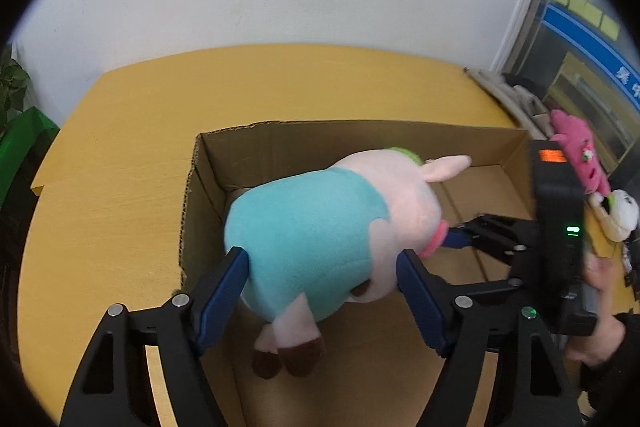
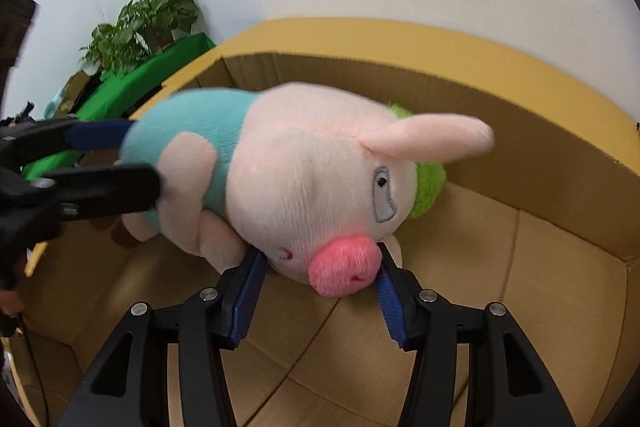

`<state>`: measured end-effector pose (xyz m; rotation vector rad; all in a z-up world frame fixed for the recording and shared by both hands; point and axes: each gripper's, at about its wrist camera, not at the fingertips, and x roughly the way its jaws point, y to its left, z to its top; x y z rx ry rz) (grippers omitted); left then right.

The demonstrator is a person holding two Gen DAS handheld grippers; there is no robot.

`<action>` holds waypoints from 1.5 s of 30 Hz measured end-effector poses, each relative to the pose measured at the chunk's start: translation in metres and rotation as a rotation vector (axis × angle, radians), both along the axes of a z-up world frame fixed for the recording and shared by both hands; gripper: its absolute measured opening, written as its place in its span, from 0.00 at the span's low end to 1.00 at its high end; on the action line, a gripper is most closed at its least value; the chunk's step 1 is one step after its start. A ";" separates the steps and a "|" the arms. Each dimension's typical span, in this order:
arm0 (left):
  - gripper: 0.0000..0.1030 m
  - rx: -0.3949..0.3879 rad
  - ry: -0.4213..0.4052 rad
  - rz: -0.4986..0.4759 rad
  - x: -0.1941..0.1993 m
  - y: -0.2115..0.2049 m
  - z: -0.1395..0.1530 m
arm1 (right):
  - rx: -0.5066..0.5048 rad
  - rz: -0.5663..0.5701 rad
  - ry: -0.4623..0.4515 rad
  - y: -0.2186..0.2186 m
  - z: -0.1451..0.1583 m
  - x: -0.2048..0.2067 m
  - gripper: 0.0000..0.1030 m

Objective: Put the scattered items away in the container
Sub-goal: 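Lower the pig plush into the box and open both grippers, then withdraw both grippers from the box toward the clear phone case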

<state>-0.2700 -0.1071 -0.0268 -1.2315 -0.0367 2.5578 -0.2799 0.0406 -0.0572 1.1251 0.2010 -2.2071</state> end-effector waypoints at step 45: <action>0.74 0.001 -0.076 -0.135 0.176 0.017 -0.010 | -0.082 -0.019 -0.005 0.242 0.101 0.216 0.95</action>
